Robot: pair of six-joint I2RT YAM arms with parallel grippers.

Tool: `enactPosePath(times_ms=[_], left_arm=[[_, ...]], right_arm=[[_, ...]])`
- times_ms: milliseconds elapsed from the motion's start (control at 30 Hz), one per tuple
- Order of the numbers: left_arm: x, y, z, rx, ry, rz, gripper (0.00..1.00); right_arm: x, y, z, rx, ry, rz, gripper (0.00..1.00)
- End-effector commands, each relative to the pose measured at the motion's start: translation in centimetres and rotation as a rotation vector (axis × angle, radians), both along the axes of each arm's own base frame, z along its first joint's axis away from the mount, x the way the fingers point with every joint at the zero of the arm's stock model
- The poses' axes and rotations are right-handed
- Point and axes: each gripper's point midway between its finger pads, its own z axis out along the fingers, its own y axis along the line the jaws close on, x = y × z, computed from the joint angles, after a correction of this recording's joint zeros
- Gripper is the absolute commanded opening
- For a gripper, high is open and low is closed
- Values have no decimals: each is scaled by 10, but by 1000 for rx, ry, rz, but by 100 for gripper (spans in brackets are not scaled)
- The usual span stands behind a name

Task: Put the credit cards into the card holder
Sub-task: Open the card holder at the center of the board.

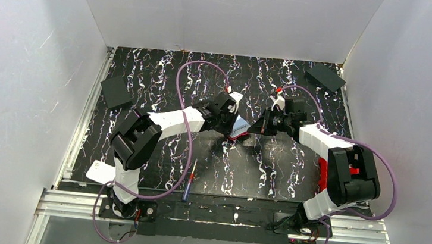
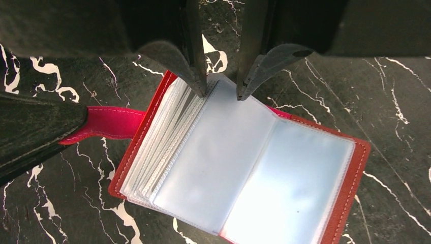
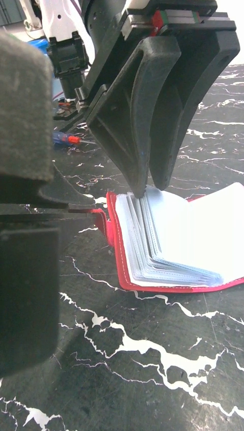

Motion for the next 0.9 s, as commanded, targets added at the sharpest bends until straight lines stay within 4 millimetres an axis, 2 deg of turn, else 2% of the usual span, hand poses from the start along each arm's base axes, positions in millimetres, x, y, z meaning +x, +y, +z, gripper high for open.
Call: enactPosePath(times_ms=[0,433,667,867], left_arm=[[9,14,27,-9,-44,45,30],[21,3,32,-48,-17,47,32],[33,1,31,-37,0,65,37],[28,-15,27,-101,78,-1,39]], right_arm=[[5,6,25,45,-69,36,1],[-5,5,23,33,-52,71,1],[-6,5,29,29,-56,91,1],[-5,5,29,27,-57,95,1]])
